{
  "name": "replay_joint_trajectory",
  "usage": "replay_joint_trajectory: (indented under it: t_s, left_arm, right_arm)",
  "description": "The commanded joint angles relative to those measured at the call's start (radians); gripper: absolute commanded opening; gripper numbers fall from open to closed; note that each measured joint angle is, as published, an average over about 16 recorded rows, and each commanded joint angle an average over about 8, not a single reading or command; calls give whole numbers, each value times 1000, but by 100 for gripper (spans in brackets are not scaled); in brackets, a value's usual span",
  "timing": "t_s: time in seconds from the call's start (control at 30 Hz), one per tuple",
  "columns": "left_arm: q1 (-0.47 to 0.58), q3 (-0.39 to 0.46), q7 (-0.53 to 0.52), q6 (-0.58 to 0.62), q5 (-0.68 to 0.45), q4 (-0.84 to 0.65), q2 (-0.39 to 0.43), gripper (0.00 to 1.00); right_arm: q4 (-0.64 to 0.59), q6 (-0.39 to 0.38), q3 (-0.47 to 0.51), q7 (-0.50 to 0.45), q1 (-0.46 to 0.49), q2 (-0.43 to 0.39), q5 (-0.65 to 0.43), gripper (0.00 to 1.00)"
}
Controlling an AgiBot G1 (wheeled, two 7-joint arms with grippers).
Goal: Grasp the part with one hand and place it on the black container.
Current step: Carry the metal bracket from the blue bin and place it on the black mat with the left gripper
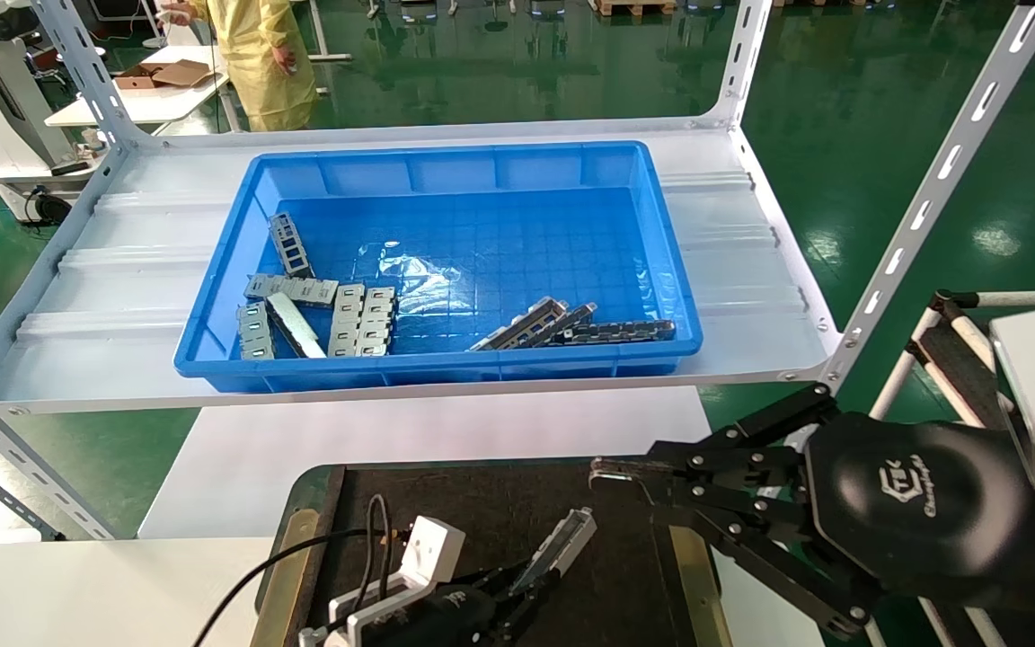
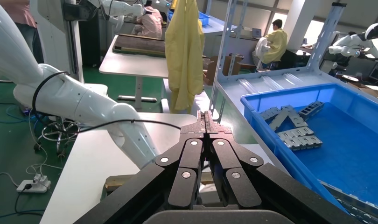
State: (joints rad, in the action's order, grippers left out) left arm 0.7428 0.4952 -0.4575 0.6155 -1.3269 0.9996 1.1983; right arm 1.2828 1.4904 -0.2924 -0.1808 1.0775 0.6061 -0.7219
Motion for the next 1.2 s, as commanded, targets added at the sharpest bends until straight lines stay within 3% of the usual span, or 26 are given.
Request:
replay_joint_trajectory:
  t_s: [0.03, 0.57, 1.2]
  left_arm:
    - [-7, 10, -28, -51, -23, -3, 21, 0]
    - [5, 69, -171, -347, -95, -94, 151, 0]
    - [79, 333, -341, -597, -14, -162, 161, 0]
  right_arm:
    - [0, 0, 0, 0, 0, 0, 0, 0]
    - [0, 0, -1, 1, 0, 0, 1, 0]
    - [0, -1, -2, 1, 0, -1, 1, 0]
